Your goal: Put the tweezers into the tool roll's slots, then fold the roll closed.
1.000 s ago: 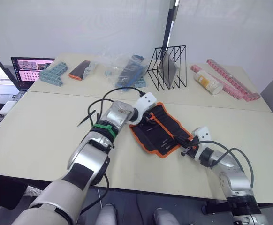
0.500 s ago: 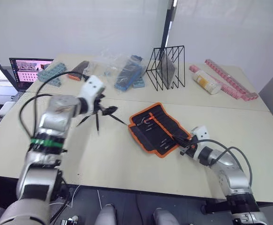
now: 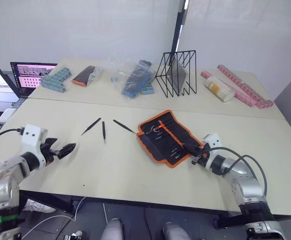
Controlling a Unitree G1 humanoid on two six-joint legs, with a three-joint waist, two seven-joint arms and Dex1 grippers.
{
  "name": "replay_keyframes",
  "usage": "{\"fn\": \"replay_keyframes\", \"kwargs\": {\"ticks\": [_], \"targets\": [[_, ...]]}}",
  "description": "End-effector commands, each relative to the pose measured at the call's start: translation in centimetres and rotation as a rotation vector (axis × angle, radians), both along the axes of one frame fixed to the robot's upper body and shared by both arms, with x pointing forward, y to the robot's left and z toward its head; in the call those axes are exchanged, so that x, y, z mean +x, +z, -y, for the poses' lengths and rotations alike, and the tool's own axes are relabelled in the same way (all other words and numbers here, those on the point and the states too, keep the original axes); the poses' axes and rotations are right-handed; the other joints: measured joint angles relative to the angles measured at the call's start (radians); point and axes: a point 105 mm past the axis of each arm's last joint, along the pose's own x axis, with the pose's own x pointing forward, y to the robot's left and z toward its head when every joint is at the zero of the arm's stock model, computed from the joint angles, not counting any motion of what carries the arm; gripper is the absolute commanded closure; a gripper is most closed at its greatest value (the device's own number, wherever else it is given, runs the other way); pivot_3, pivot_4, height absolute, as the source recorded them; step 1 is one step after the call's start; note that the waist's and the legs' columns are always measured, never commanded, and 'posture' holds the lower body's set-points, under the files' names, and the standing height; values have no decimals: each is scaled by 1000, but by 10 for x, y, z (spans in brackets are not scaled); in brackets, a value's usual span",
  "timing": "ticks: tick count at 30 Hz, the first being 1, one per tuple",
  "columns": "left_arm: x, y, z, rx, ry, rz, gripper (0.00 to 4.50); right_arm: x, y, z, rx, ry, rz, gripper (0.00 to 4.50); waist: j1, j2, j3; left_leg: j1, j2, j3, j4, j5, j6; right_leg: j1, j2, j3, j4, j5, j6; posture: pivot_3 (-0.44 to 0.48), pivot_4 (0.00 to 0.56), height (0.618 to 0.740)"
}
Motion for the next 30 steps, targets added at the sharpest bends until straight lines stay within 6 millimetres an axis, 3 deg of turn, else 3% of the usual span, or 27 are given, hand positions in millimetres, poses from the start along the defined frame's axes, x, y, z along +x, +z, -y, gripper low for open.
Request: {"fn": "replay_keyframes", "kwargs": {"ticks": [1,7,18,24,30], "targets": [[-18,7,-10,-3,51,88,24,-5,-23,5,-29,-7,-84,4500,-3,0,0,1,0,0,-1,0,0,0,0,0,0,0,0,0,150,734],[-37,-6,-15,-24,73,81,24,-3,-23,5,-34,2,-83,4500,-2,-2,-1,1,0,1,-1,0,0,0,0,0,-1,0,0,0,150,734],[-42,-11,-8,-70,67,75,24,-1,-24,4,-37,9,-85,4500,-3,-3,-2,2,1,1,-2,0,0,0,0,0,-2,0,-1,0,150,734],[-20,1,-1,-69,23,99,24,1,-24,4,-37,4,-85,4500,-2,-3,-2,2,1,2,-2,0,0,0,0,0,-2,-1,-1,0,150,734],[15,3,9,-38,-55,72,24,2,-23,5,-40,-6,-77,4500,-2,-4,-2,2,1,2,-2,0,0,0,0,0,-2,0,-1,0,150,734]]}}
